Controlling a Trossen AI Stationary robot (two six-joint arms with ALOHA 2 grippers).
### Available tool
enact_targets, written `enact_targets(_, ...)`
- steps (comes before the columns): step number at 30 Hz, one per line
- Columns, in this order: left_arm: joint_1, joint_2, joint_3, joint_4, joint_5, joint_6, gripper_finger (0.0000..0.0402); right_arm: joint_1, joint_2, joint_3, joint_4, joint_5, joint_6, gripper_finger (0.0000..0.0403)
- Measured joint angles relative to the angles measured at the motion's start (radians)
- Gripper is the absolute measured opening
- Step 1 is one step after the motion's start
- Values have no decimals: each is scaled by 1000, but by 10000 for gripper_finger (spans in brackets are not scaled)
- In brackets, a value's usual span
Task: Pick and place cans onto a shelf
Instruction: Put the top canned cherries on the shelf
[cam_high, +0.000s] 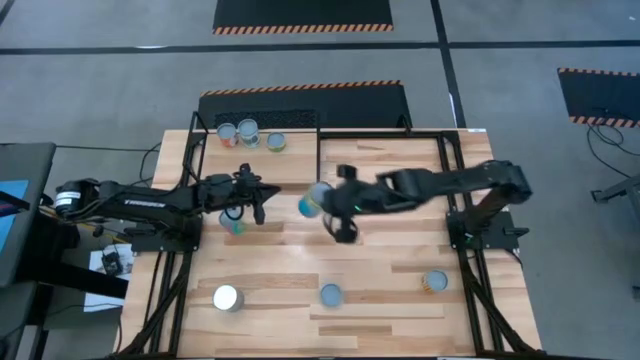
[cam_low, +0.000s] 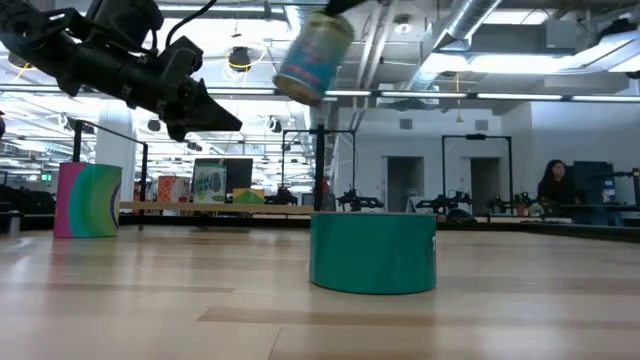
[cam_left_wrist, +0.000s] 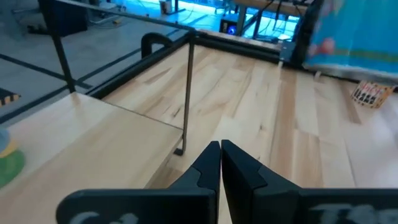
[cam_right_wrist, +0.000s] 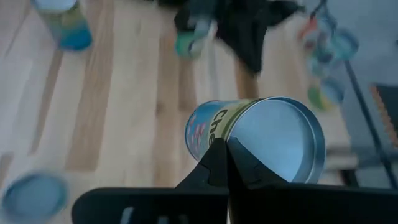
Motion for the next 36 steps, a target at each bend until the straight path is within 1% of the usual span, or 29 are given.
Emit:
enact_targets(3,5,-26,-29,10,0,-2,2,-54,85,150,-54,-14,-78,3)
enact_targets(8,25,-130,-113,21,2,-44,2,-158,214,399,-156,-23,-156,5)
enact_targets(12,37,-216,-145,16,37,-49,2,-232,321,538,-192,-28,-245,3)
enact_targets(14,39,-247,-146,-4,44,-49,2,-258,376,578,-192,-64,-287,3)
enact_targets(17,39,-282,-146,-34,43,-40,2,-289,453,612,-194,-109,-336,5)
enact_targets(23,40,-294,-146,-71,33,-33,2,-341,564,623,-191,-108,-399,3)
enact_targets(31,40,-293,-146,-84,11,-33,2,-389,650,624,-187,-105,-410,7)
enact_targets(33,40,-293,-146,-84,11,-34,2,-398,653,621,-200,-105,-410,5)
enact_targets(36,40,-293,-146,-84,11,-34,2,-402,666,627,-163,-103,-414,5)
